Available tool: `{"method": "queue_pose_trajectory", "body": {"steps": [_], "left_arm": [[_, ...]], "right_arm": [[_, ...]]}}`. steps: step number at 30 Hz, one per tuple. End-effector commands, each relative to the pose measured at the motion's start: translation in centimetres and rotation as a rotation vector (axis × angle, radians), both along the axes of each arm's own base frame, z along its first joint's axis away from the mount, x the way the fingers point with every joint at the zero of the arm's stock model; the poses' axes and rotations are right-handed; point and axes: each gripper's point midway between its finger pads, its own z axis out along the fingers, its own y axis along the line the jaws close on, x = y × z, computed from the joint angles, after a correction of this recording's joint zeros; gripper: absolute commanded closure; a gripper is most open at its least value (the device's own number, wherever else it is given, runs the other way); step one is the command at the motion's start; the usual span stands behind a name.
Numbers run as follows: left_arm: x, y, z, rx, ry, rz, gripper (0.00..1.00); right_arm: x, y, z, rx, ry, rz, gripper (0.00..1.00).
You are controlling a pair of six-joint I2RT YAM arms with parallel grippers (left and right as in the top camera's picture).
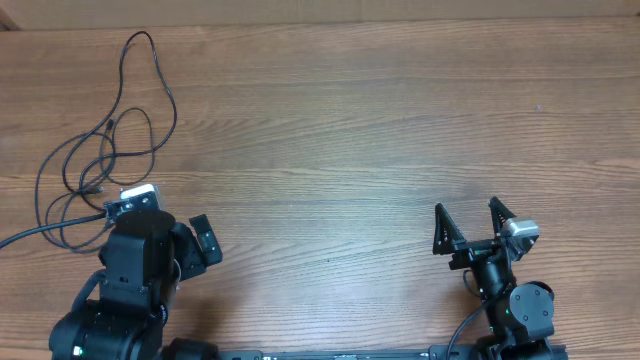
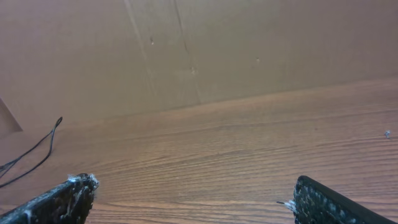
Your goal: Untangle cables
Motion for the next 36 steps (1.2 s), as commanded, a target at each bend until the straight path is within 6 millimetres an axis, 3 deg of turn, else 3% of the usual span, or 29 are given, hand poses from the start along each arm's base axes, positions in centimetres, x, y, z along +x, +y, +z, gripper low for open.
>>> {"method": "queue_pose_trajectory", "body": {"steps": [1,6,15,19,36], "left_arm": [[0.1,0.4,0.6,0.0,-0.053,0.02,0.01],[1.2,0.3,0.7,-0.025,-0.196,0.023,0.01],[3.6,-0.9,-3.7,-0.125,-0.421,-0.007,0.0],[4.4,-1.4,-4.7,-0.158,-0.552,-0.026,0.0],[4.5,-0.7,-3.5,-0.204,-0.944,-0.013,0.01]], "right_arm": [[0.0,0.0,-0.2,-0.005,-0.006,-0.001,0.0],[0.0,0.0,-0.2,-0.005,-0.006,-0.001,0.0],[0.0,0.0,-0.2,-0.005,-0.006,-0.001,0.0],[0.0,0.0,-0.2,-0.005,-0.006,-0.001,0.0],[0.0,0.0,-0.2,-0.005,-0.006,-0.001,0.0]]}}
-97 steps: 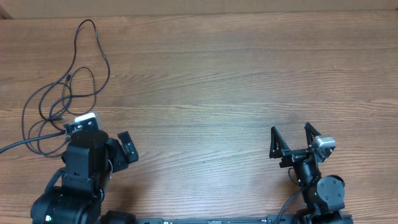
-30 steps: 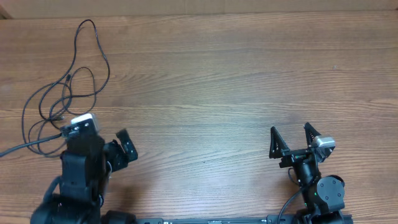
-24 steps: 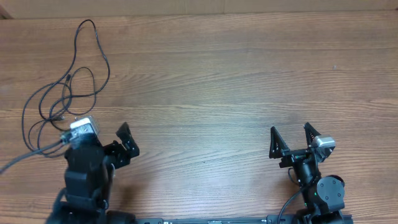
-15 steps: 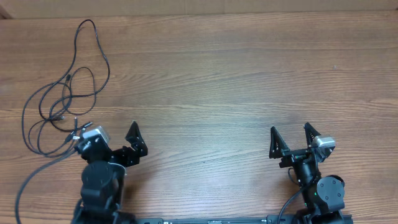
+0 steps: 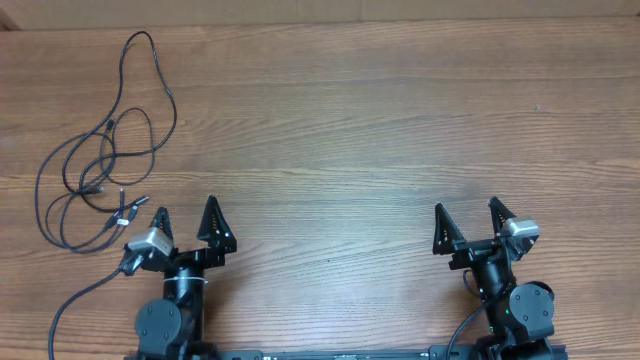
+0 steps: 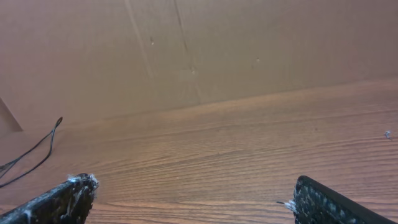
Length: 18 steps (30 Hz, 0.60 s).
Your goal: Untangle cables
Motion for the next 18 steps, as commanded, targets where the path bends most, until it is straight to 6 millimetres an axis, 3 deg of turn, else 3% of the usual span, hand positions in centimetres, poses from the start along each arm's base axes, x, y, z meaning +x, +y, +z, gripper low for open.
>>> {"method": "queue_pose_trajectory", "body": {"steps": [1,5,14,18], "left_arm": [[0.2,0.0,-0.6,-0.001,-0.023,-0.001,0.01],[0.4,-0.6,-1.2,0.022,-0.036,-0.035,0.0],[0.2,-3.6,-1.4,0.299,-0.047,-0.186,0.01],[-0.1,-5.3,-2.6,0.388,-0.022,-0.283,0.01]], "right_arm": [[0.0,0.0,-0.2,-0.004,-0.005,-0.001,0.0],[0.0,0.0,-0.2,-0.004,-0.005,-0.001,0.0],[0.0,0.0,-0.2,-0.004,-0.005,-0.001,0.0],[0.0,0.0,-0.2,-0.004,-0.005,-0.001,0.0]]}}
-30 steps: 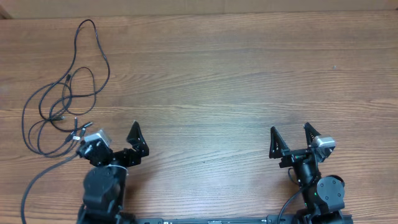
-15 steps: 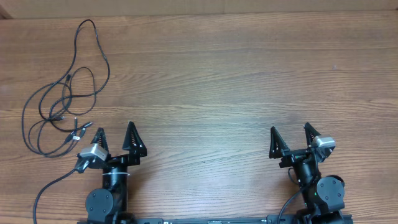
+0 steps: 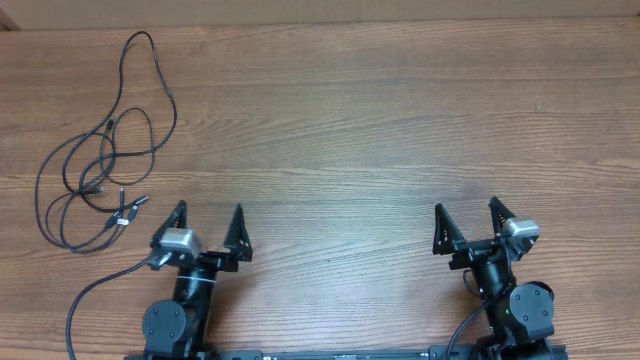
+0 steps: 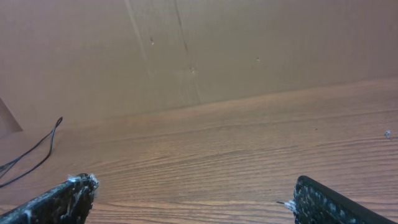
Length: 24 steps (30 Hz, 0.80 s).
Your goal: Untangle cables
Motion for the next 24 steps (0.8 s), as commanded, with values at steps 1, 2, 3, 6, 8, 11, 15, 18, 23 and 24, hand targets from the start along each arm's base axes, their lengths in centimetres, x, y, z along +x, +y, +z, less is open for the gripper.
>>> {"method": "queue_pose_trajectory", "body": {"steps": [1,2,3,6,8,11,15,18,23,24], "left_arm": [[-0.4,-2.0,-1.1,0.137,0.006,-0.118,0.01],[-0.5,-2.4,-1.7,0.149,0.026,-0.14,0.01],[-0.6,-2.7,-2.1,0.15,0.044,-0.159,0.01],[-0.9,-3.2,-3.3,0.153,0.089,-0.197,0.01],[-0.9,-3.3,-3.2,0.152,0.087,-0.198,0.01],[-0.9,-3.3,-3.2,0.152,0.087,-0.198,0.0],[-0.8,-3.2,-2.8,0.176,0.063,-0.196,0.0],[-0.9,-3.3,-3.1,0.185,0.072,-0.2,0.0],[-1.0,-3.6,-3.2,0.184,0.075,-0.22,0.01],[-1.0,-3.7,-3.2,0.184,0.075,-0.221,0.0]], "right_arm": [[0.0,0.0,-0.2,-0.004,-0.005,-0.001,0.0],[0.0,0.0,-0.2,-0.004,-0.005,-0.001,0.0],[0.0,0.0,-0.2,-0.004,-0.005,-0.001,0.0],[0.0,0.0,-0.2,-0.004,-0.005,-0.001,0.0],[0.0,0.0,-0.2,-0.004,-0.005,-0.001,0.0],[0.0,0.0,-0.2,-0.004,-0.005,-0.001,0.0],[0.0,0.0,-0.2,-0.004,-0.005,-0.001,0.0],[0.0,0.0,-0.2,-0.004,-0.005,-0.001,0.0],[0.0,0.0,-0.2,-0.004,-0.005,-0.001,0.0],[0.0,0.0,-0.2,-0.004,-0.005,-0.001,0.0]]}}
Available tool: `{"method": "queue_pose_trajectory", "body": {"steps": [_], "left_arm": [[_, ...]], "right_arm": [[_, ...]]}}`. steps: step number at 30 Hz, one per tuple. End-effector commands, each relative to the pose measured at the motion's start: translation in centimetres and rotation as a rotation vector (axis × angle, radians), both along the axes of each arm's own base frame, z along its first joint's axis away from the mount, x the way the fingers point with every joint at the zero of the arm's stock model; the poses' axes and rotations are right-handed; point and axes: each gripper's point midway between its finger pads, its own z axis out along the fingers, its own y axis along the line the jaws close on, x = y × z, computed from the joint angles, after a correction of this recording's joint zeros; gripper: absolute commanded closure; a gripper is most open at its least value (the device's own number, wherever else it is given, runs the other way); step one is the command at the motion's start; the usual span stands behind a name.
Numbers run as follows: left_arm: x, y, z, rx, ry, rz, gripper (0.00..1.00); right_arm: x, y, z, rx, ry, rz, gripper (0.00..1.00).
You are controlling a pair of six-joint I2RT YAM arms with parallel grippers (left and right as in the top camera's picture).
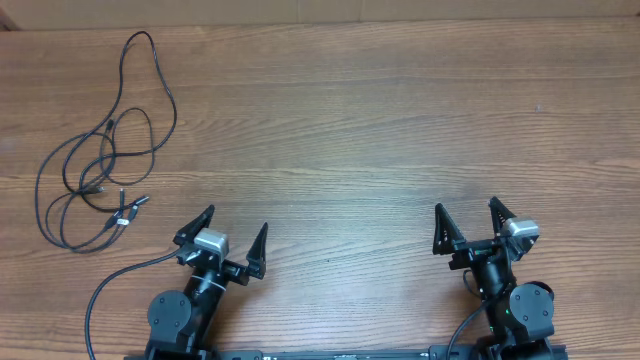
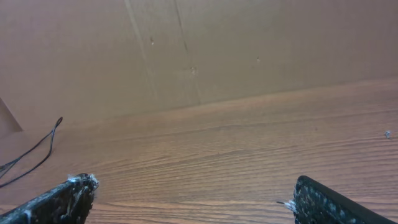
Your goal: Untangle cables
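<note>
A tangle of thin black cables (image 1: pixel 105 160) lies on the wooden table (image 1: pixel 380 130) at the far left, with loops reaching toward the back edge and small connectors near its front. A piece of that cable (image 2: pixel 34 152) shows at the left of the right wrist view. My left gripper (image 1: pixel 233 232) stands open at the front, right of the tangle and apart from it, with nothing between its fingers. My right gripper (image 1: pixel 466 213) is open at the front right, far from the cables, fingertips (image 2: pixel 74 186) spread wide over bare wood.
A brown cardboard wall (image 2: pixel 199 50) rises behind the table's back edge. My left arm's own black lead (image 1: pixel 110 290) curves along the front left. A tiny speck (image 2: pixel 387 134) lies on the wood at far right.
My left gripper has shifted a little to the right along the front edge, still open. The cables and my right gripper have not moved.
My left arm first stood over the front end of the tangle at the left. Then its open gripper stood clear of the cables, and at each later moment farther right along the front edge. The cables lay still. My right gripper stayed open in place.
</note>
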Motion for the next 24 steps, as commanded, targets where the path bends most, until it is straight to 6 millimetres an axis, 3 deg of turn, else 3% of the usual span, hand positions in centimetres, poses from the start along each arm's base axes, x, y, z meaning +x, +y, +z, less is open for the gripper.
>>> {"method": "queue_pose_trajectory", "body": {"steps": [1,14,24], "left_arm": [[-0.2,-0.3,0.1,0.018,-0.015,-0.023,0.0],[0.6,2.1,-0.3,0.021,0.001,0.121,0.01],[0.6,2.4,-0.4,0.011,0.007,0.136,0.01]], "right_arm": [[0.0,0.0,-0.2,-0.005,-0.005,-0.001,0.0],[0.0,0.0,-0.2,-0.005,-0.005,-0.001,0.0],[0.0,0.0,-0.2,-0.005,-0.005,-0.001,0.0]]}}
